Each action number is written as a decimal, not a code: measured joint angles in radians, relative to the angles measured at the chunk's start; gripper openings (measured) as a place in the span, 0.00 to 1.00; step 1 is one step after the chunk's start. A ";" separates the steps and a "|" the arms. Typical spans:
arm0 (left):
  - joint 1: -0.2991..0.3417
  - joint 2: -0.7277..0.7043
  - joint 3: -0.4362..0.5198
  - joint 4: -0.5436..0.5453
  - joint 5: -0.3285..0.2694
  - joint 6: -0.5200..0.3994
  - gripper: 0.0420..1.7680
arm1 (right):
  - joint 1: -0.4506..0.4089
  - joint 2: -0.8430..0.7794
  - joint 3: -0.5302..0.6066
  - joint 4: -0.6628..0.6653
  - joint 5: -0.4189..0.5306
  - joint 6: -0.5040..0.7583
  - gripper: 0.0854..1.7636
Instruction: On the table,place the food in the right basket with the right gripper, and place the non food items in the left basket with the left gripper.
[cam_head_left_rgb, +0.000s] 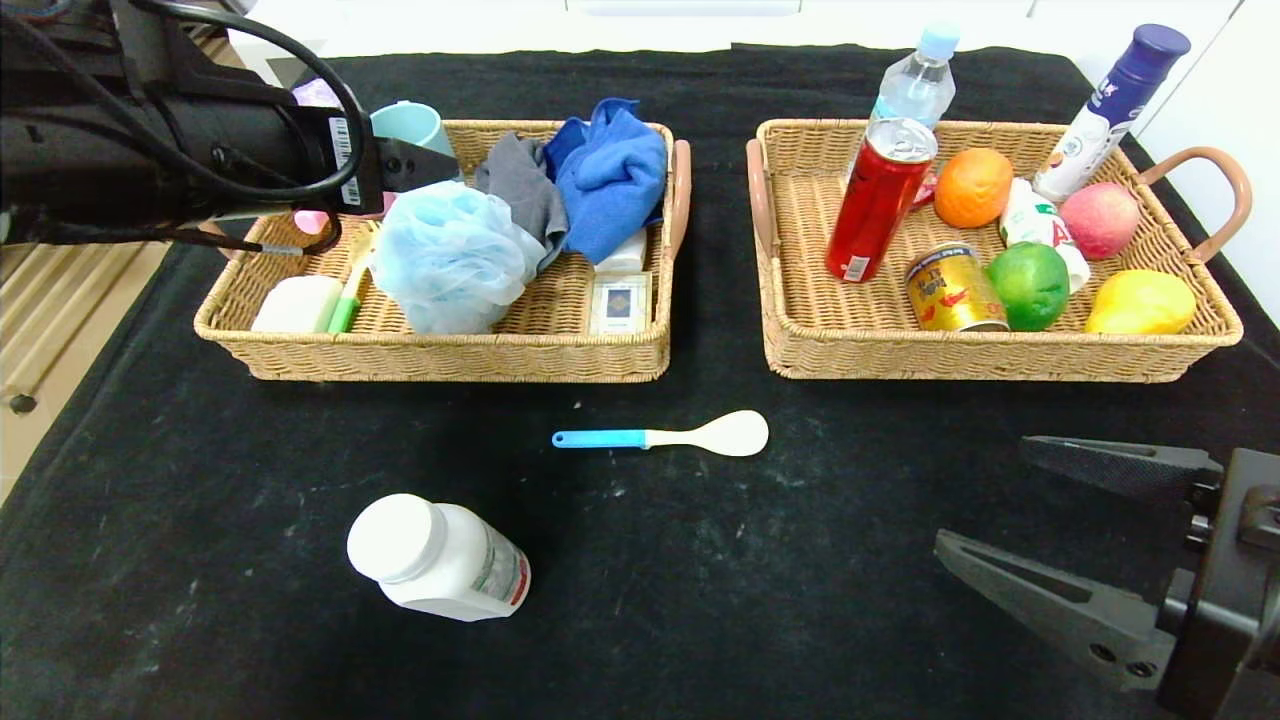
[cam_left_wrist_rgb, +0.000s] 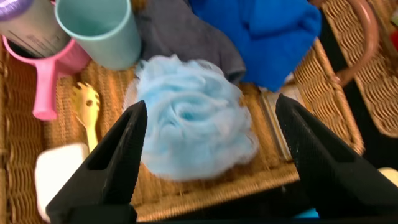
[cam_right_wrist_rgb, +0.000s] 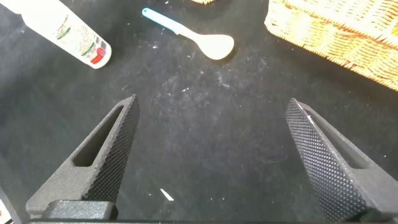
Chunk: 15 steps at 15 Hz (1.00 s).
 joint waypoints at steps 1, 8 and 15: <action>-0.019 -0.036 0.031 0.028 0.006 -0.006 0.86 | 0.000 0.000 0.000 0.000 0.000 0.000 0.97; -0.138 -0.327 0.362 0.143 0.004 -0.008 0.92 | 0.003 0.019 0.010 0.000 0.000 -0.004 0.97; -0.230 -0.507 0.588 0.143 -0.078 0.066 0.95 | 0.006 0.053 0.017 -0.004 -0.002 -0.006 0.97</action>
